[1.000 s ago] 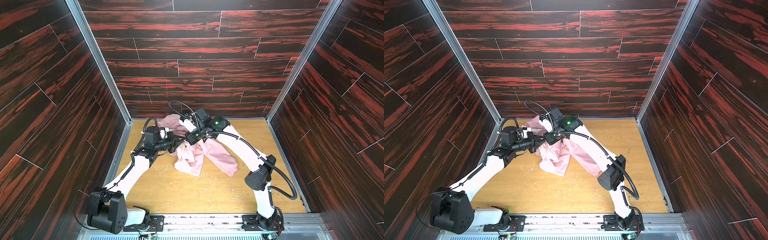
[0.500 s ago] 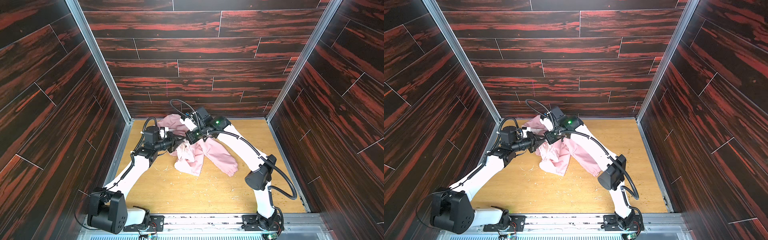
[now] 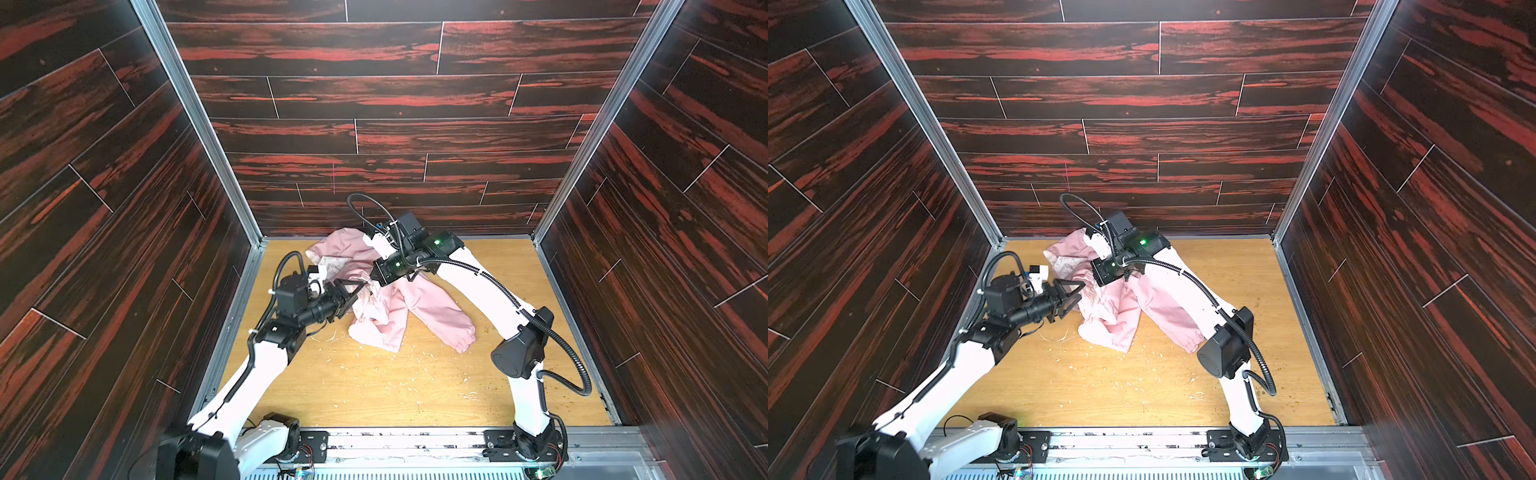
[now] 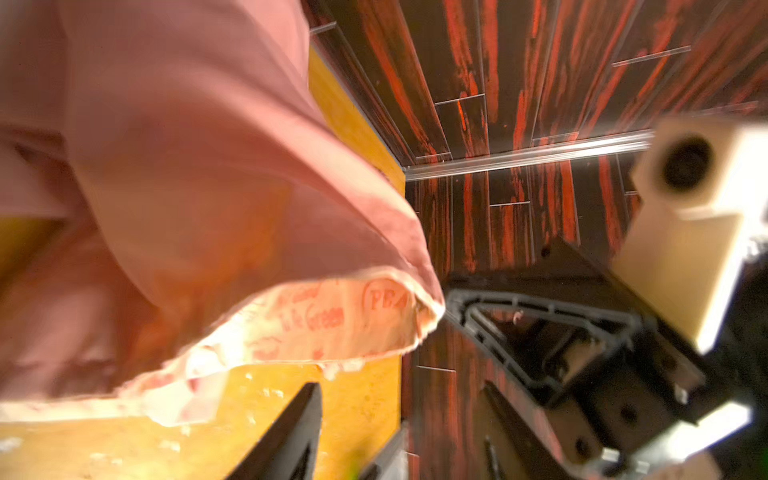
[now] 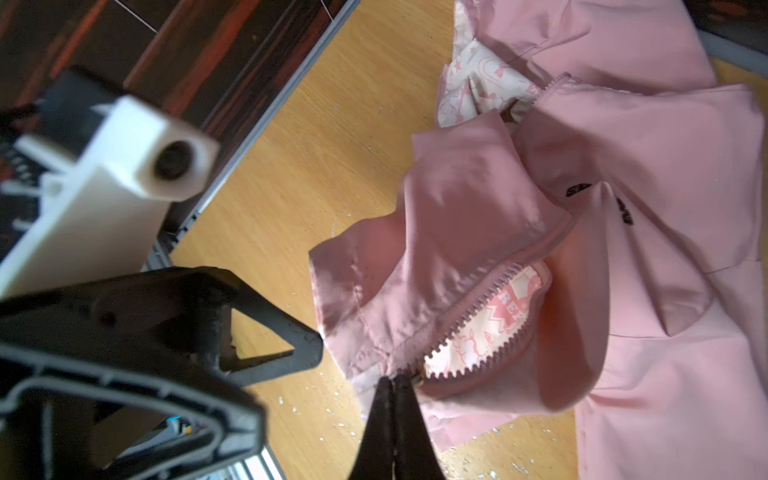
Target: Zip up the jacket
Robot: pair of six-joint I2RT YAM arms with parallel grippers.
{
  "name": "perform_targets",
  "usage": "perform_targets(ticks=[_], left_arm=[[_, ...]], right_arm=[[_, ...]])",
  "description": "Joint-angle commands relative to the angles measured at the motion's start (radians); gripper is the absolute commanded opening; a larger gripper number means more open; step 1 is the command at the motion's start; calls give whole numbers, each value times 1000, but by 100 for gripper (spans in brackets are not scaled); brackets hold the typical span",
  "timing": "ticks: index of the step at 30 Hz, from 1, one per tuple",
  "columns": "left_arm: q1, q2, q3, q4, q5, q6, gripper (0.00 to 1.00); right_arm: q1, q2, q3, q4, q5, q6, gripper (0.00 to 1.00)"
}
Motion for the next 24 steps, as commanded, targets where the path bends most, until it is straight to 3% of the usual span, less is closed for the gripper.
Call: perform_targets(ticks=[1, 5, 10, 20, 24], left_arm=[[-16, -126, -45, 32, -119, 153, 71], [-77, -180, -49, -30, -212, 268, 75], [-145, -97, 25, -99, -239, 377, 74], [-181, 30, 97, -88, -282, 454, 68], [-186, 66, 110, -76, -297, 462, 61]], right_arm=[[-10, 5, -4, 7, -76, 28, 0], [-17, 7, -2, 14, -97, 41, 0], [-18, 9, 2, 18, -114, 52, 0], [-20, 5, -2, 20, -131, 64, 0], [-20, 3, -1, 23, -137, 66, 0]])
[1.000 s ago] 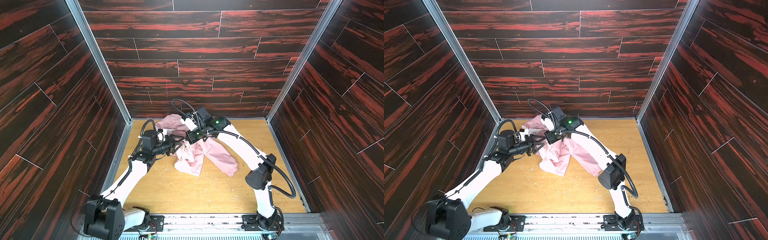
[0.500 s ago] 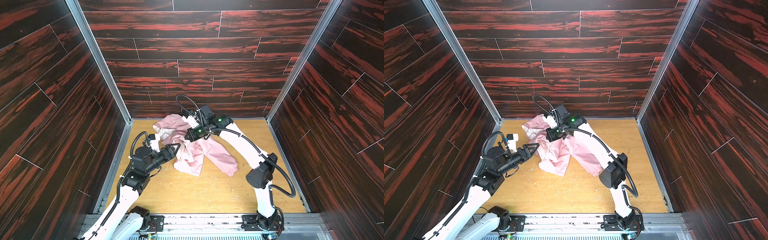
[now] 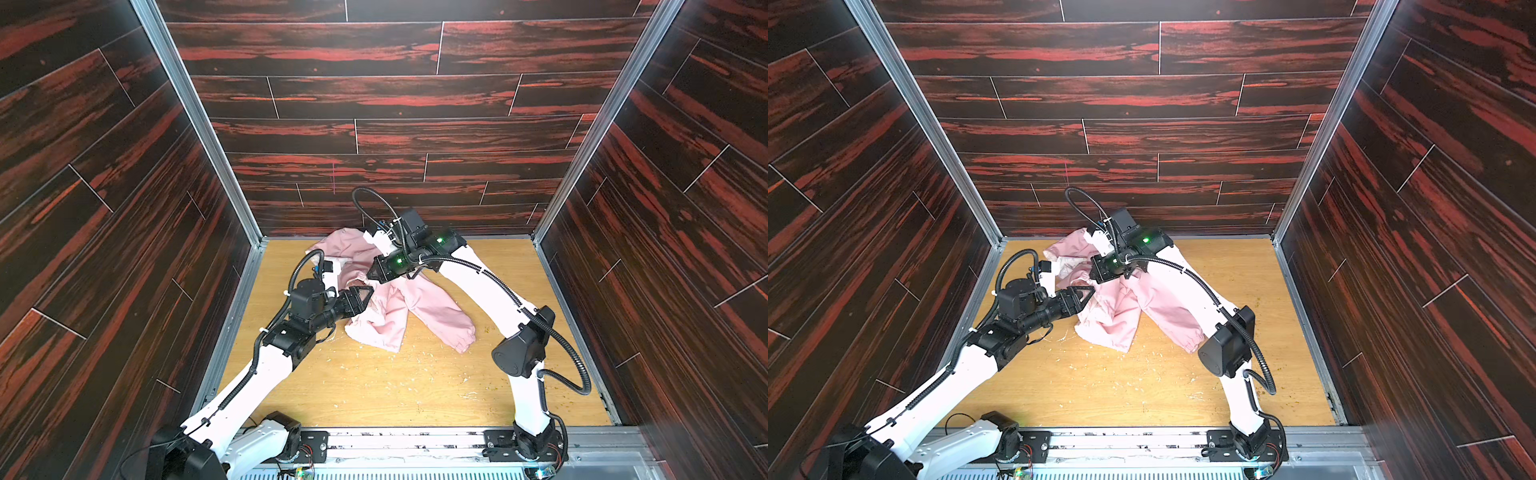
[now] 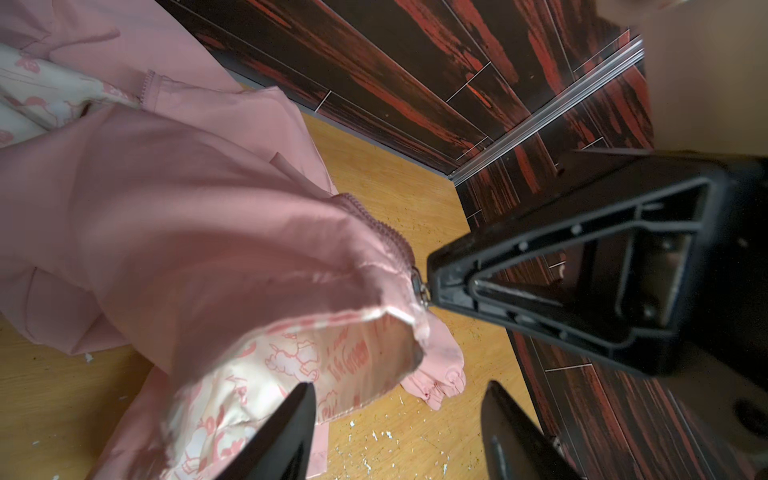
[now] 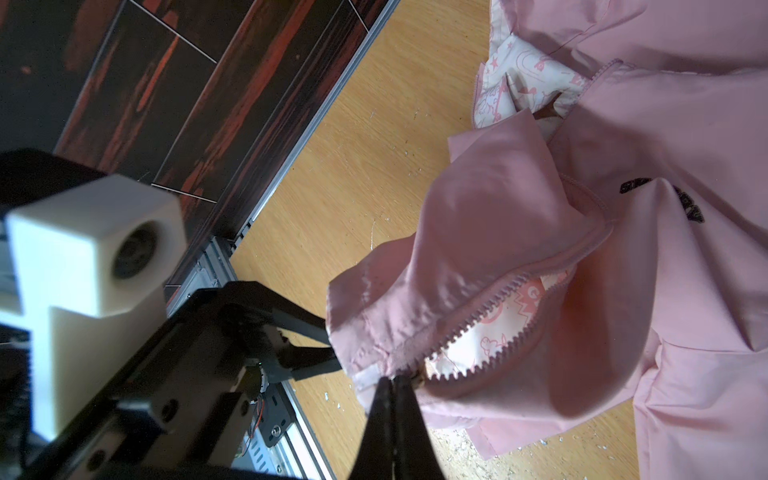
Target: Zip up the jacket
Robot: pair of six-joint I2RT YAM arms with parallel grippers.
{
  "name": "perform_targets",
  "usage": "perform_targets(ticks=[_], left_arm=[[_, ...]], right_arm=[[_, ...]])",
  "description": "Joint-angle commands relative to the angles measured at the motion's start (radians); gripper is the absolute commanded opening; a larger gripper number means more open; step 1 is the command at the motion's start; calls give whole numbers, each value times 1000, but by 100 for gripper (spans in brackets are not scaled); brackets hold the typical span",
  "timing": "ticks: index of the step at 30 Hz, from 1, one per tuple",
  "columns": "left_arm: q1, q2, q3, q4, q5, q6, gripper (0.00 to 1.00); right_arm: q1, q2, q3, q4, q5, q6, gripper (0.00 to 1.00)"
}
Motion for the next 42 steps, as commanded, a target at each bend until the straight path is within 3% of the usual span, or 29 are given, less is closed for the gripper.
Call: perform_targets(ticks=[1, 10, 15, 16, 26, 42], left_arm=[[-6, 23, 41, 15, -19, 38, 57], [-13, 77, 66, 28, -6, 24, 40], [-13, 92, 78, 19, 10, 22, 3], [-13, 91, 77, 14, 11, 22, 0], [-14, 7, 21, 1, 4, 19, 0], [-10, 3, -14, 13, -17, -20, 0]], right_arm=[[-4, 4, -2, -1, -24, 2, 0], [-6, 5, -4, -2, -28, 6, 0], [-7, 6, -10, 5, -17, 7, 0], [-7, 6, -14, 6, -11, 8, 0], [-33, -20, -123, 84, 163, 65, 0], [-32, -52, -132, 106, 95, 63, 0]])
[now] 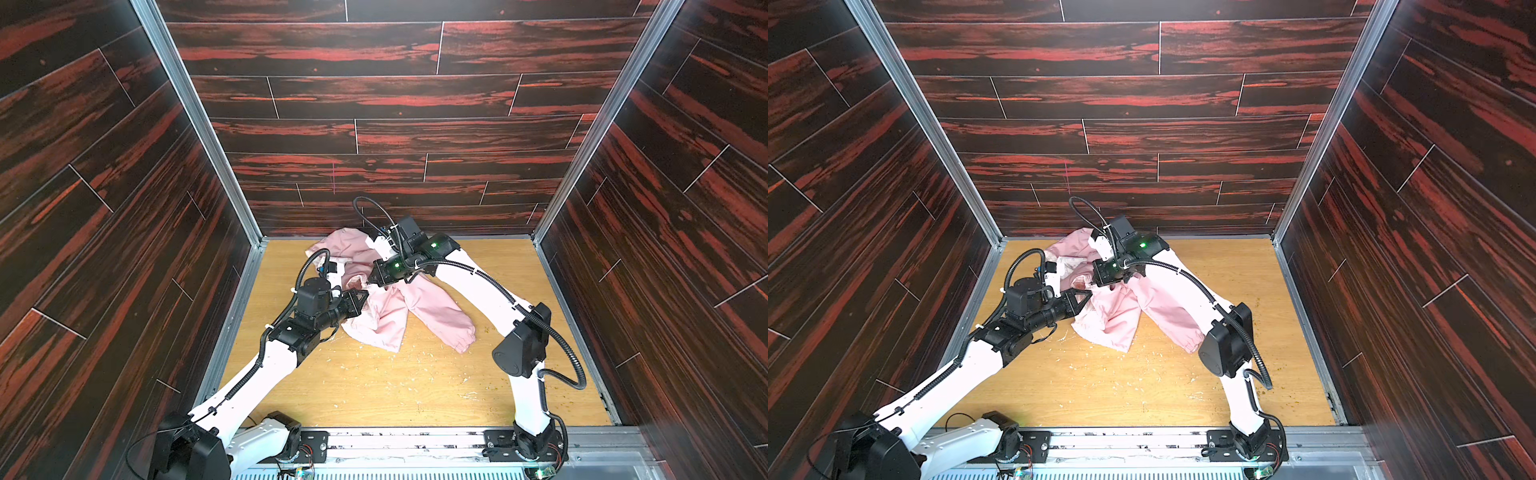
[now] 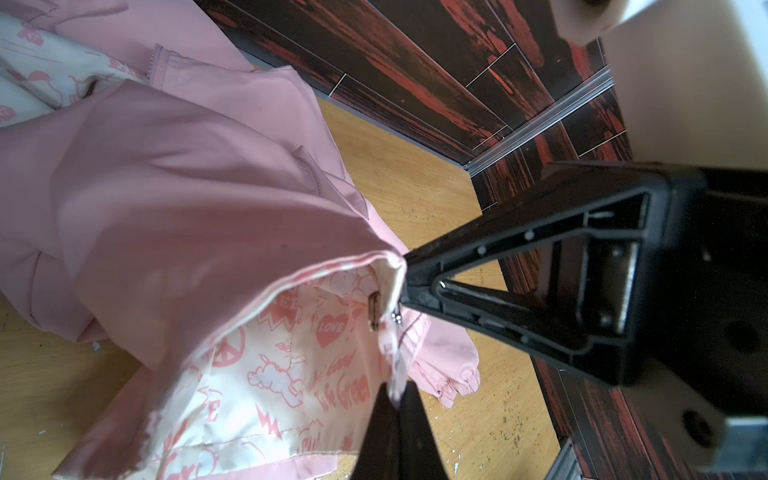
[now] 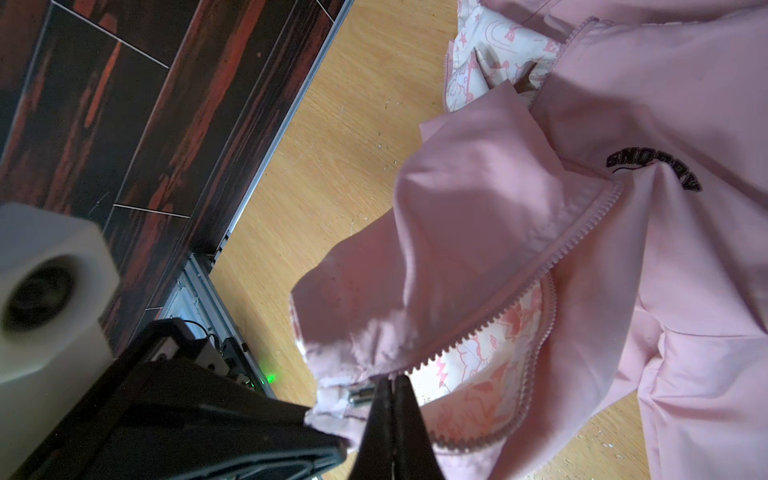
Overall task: Zip up the jacket
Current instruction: 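Hold the zipper pin with the left gripper while the right gripper holds the slider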
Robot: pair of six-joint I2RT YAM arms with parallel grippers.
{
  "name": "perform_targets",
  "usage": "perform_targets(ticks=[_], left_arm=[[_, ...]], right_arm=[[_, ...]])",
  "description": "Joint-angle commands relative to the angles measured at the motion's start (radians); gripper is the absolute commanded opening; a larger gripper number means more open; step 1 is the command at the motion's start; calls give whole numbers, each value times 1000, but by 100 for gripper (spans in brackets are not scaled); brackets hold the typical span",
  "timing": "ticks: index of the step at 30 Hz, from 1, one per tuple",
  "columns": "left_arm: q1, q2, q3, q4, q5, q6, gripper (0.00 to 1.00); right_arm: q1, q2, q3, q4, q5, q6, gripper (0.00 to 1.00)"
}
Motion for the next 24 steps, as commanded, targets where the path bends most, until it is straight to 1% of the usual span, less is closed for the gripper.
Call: perform_targets(ticks=[1, 6, 9, 12, 15, 19, 24], left_arm=[[1, -29, -14, 25, 4, -9, 0], [0, -20, -2, 31, 11, -7, 0], [1, -27, 3, 5, -16, 3, 0], [1, -50, 1, -43, -22, 12, 0], [0, -90, -34, -44, -43, 7, 0], [0, -124, -67, -28, -63, -4, 0], [1, -109, -64, -23, -54, -18, 0]], right_arm=[[-22, -51, -19, 20, 40, 4, 0], [-18, -57, -40, 30, 23, 0, 0], [-22, -75, -98, 41, 102, 13, 0], [-47, -108, -176, 78, 188, 56, 0], [-53, -109, -176, 74, 244, 59, 0], [-52, -98, -142, 71, 219, 58, 0], [-31, -91, -111, 86, 143, 43, 0]])
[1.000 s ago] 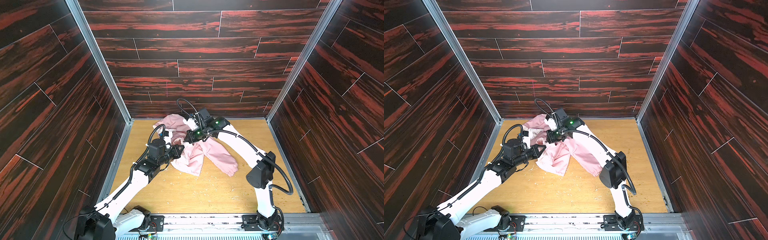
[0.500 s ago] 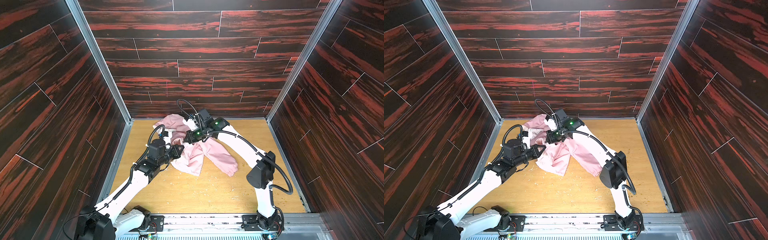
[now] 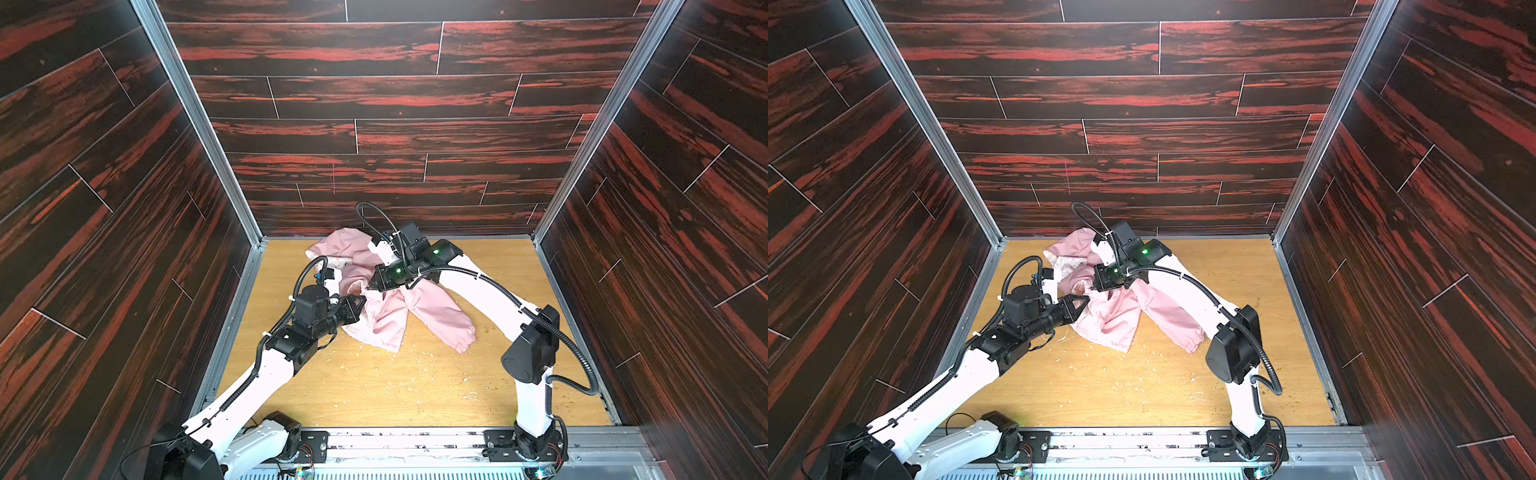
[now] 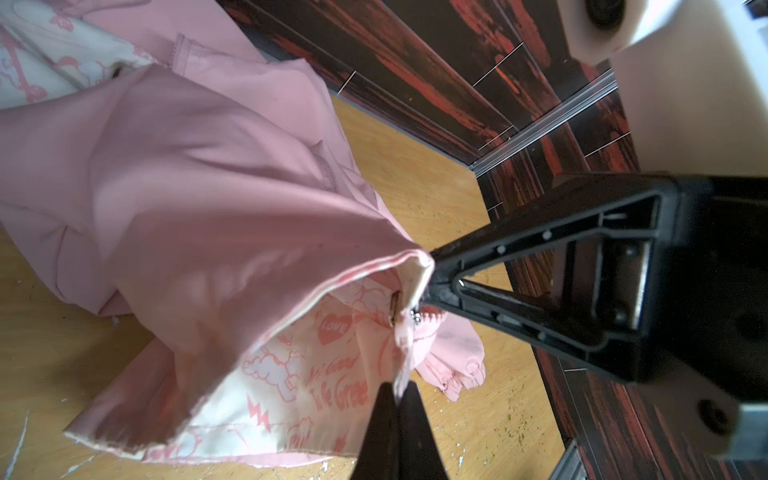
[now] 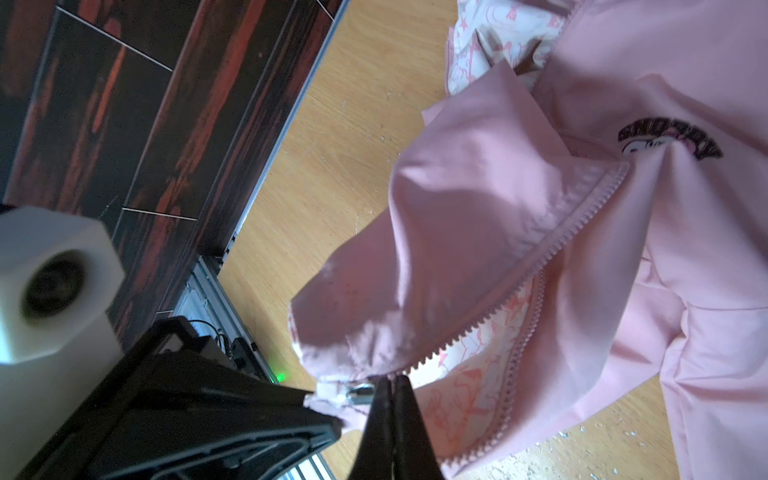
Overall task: Zip up the jacket
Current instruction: 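Hold the zipper pin with the left gripper while the right gripper holds the slider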
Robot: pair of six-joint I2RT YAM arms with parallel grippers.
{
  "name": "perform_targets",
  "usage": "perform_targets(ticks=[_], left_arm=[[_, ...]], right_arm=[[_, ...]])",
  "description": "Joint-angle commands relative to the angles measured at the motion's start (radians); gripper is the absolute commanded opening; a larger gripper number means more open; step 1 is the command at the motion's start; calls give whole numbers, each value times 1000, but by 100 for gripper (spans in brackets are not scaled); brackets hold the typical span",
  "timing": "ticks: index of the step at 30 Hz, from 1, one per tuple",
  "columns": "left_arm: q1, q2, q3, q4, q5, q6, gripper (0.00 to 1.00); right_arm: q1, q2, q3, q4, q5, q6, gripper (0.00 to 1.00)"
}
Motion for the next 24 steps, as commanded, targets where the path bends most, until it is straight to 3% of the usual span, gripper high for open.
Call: perform_targets(ticks=[1, 5, 9, 12, 24], left_arm=[[6, -39, -2, -21, -15, -9, 0], [8, -19, 8, -31, -12, -18, 3], [14, -5, 12, -42, -9, -32, 40], [17, -4, 13, -33, -8, -34, 49], [21, 49, 43, 46, 31, -34, 54]], right_arm=[[-37, -15, 26, 12, 117, -11, 0], [-21, -18, 36, 15, 88, -15, 0], [-11, -16, 51, 5, 82, -23, 0], [-4, -12, 57, 1, 75, -26, 0], [11, 0, 78, -9, 63, -29, 0]])
